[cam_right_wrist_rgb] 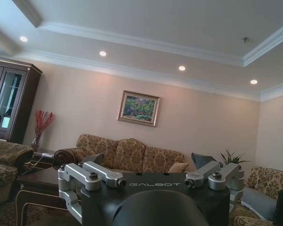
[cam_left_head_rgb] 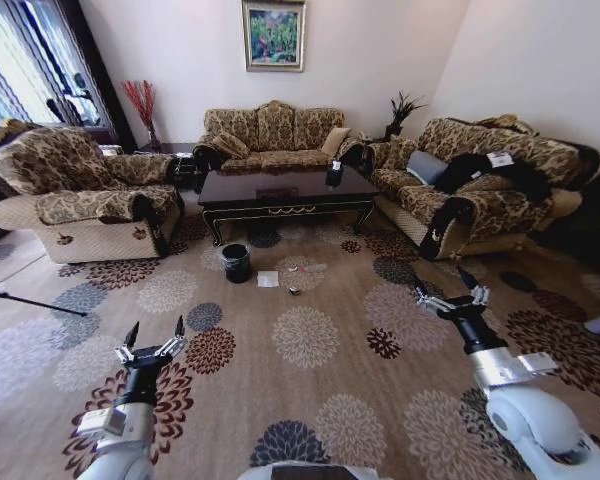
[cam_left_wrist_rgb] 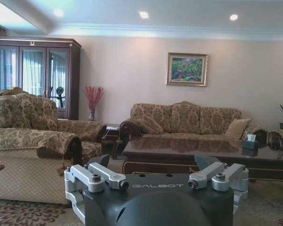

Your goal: Move to the front of the table and pick up the trash from the floor, then place it into the trash bin.

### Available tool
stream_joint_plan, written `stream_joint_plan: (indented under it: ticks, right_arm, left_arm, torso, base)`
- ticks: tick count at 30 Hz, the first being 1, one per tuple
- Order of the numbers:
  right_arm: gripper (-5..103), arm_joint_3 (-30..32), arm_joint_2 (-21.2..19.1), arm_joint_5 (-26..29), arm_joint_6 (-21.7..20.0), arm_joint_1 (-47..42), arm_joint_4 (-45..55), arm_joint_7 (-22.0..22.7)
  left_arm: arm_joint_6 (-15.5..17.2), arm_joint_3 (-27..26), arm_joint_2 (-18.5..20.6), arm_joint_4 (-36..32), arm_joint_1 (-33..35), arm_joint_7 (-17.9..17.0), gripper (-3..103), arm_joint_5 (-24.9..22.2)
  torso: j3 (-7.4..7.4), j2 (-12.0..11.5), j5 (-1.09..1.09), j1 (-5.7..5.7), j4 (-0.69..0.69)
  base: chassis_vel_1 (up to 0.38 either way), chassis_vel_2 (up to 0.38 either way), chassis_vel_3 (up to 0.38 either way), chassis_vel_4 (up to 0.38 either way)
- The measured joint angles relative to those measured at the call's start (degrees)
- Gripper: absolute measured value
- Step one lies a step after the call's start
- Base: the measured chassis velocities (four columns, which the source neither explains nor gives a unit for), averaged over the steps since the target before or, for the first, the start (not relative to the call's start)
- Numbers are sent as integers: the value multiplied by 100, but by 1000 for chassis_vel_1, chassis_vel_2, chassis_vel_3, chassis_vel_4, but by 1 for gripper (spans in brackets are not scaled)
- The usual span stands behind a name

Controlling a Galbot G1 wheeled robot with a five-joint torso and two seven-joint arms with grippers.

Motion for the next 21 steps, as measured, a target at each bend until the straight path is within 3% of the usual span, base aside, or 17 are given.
stream_joint_plan:
  ticks: [4, 5, 8, 15, 17, 18, 20, 21]
  right_arm:
    - [100, -294, 558, -525, 219, 179, -376, 296]
    - [100, -294, 558, -525, 219, 179, -376, 296]
    - [100, -610, 1155, -1093, 457, 377, -784, 617]
    - [100, -1185, 2246, -2129, 888, 734, -1512, 1191]
    - [100, -1054, 2321, -2469, 846, 814, -1481, 1194]
    - [100, -1054, 2321, -2469, 846, 814, -1481, 1194]
    - [100, -995, 2313, -2620, 731, 894, -1400, 1221]
    - [100, -972, 2295, -2629, 662, 916, -1362, 1223]
  left_arm:
    - [669, 423, -248, 558, -612, -399, 100, 753]
    - [669, 423, -248, 558, -612, -399, 100, 753]
    - [1031, 658, -381, 856, -940, -613, 100, 1157]
    - [1072, 690, -395, 889, -982, -681, 100, 1233]
    - [1035, 774, -380, 888, -1056, -1005, 100, 1436]
    - [1035, 774, -380, 888, -1056, -1005, 100, 1436]
    - [946, 881, -343, 843, -1156, -1442, 100, 1706]
    - [1036, 862, -318, 768, -1183, -1493, 100, 1754]
  torso:
    - [0, 0, -1, 0, -2]
    - [0, 0, -1, 0, -2]
    - [1, -1, 0, 1, -3]
    - [1, -1, 4, 1, 0]
    - [0, 0, -4, 0, 0]
    - [0, 0, -4, 0, 0]
    - [0, 0, -1, 0, -1]
    - [1, 0, -1, 1, 1]
  base:
    - [0, 0, 0, 0]
    - [0, 0, 0, 0]
    - [0, 0, 0, 0]
    - [0, 0, 0, 0]
    - [0, 0, 0, 0]
    - [0, 0, 0, 0]
    - [0, 0, 0, 0]
    - [0, 0, 0, 0]
